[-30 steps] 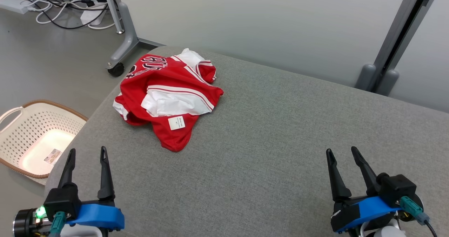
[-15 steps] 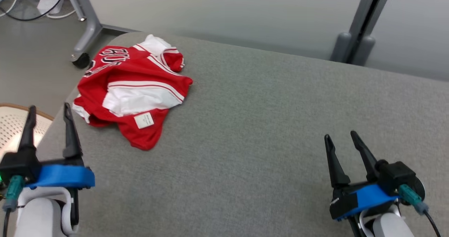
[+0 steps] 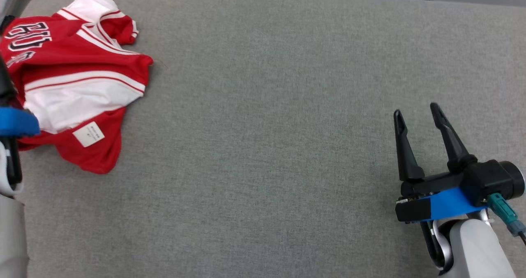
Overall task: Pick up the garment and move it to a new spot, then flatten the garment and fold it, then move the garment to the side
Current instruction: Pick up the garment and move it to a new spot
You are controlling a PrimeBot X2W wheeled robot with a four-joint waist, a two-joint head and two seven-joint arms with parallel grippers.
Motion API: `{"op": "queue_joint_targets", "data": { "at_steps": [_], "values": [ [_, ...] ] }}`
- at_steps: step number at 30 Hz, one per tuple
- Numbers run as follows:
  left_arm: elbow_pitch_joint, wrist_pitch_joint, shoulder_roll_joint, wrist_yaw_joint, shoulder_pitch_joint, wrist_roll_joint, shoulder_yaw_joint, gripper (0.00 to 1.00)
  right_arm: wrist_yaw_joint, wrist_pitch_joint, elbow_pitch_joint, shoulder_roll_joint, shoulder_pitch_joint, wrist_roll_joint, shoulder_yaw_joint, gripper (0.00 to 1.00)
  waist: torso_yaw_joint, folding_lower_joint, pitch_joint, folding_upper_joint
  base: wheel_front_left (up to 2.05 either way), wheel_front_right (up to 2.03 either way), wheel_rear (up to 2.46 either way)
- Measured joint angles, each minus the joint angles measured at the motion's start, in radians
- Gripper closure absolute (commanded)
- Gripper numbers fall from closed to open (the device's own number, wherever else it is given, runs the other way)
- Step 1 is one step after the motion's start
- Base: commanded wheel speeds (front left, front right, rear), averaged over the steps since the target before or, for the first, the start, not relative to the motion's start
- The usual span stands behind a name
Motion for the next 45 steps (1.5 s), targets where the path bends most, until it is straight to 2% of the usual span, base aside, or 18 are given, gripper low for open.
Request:
{"op": "queue_joint_targets", "data": {
  "at_steps": [6,11,15,21,27,28,29,30,37,45],
  "values": [
    [0.147,0.055,0.053,-0.026,-0.138,-0.025,-0.004,0.00,0.000,0.019,-0.074,0.000,-0.012,-0.021,-0.002,0.00,-0.036,0.0001,0.079,0.0000,0.00,0.00,0.00],
    [0.290,0.206,0.080,-0.036,-0.214,-0.046,-0.018,0.00,0.000,0.029,-0.117,0.000,-0.014,-0.029,-0.016,0.00,-0.053,0.0001,0.114,0.0000,0.00,0.00,0.00],
    [0.377,0.340,0.081,-0.042,-0.250,-0.062,-0.040,0.00,0.000,0.034,-0.135,-0.002,-0.014,-0.031,-0.025,0.00,-0.055,0.0000,0.128,0.0000,0.00,0.00,0.00],
    [0.455,0.485,0.076,-0.053,-0.275,-0.089,-0.073,0.00,0.000,0.038,-0.147,-0.002,-0.014,-0.033,-0.024,0.00,-0.055,0.0000,0.131,0.0000,0.00,0.00,0.00],
    [0.504,0.589,0.066,-0.058,-0.283,-0.112,-0.092,0.00,0.000,0.044,-0.153,-0.002,-0.014,-0.033,-0.021,0.00,-0.058,-0.0002,0.128,0.0000,0.00,0.00,0.00],
    [0.510,0.597,0.065,-0.059,-0.283,-0.117,-0.095,0.06,0.000,0.044,-0.153,-0.002,-0.016,-0.033,-0.020,0.00,-0.059,-0.0002,0.128,0.0000,0.00,0.00,0.00],
    [0.512,0.599,0.066,-0.059,-0.283,-0.121,-0.098,0.60,0.000,0.044,-0.153,-0.002,-0.020,-0.033,-0.018,0.00,-0.061,-0.0001,0.127,0.0000,0.00,0.00,0.00],
    [0.517,0.606,0.067,-0.061,-0.283,-0.121,-0.104,1.00,0.000,0.044,-0.153,-0.002,-0.023,-0.033,-0.017,0.00,-0.063,-0.0001,0.126,0.0000,0.00,0.00,0.00],
    [0.533,0.557,0.086,-0.062,-0.286,-0.132,-0.122,1.00,0.000,0.039,-0.140,-0.002,-0.027,-0.027,-0.012,0.00,-0.070,-0.0001,0.098,0.0000,0.00,0.00,0.00],
    [0.481,0.404,0.129,-0.063,-0.327,-0.118,-0.155,1.00,0.000,0.019,-0.102,-0.002,-0.028,-0.006,0.001,0.00,-0.077,-0.0002,0.031,0.0000,0.00,0.00,0.00]
  ]
}}
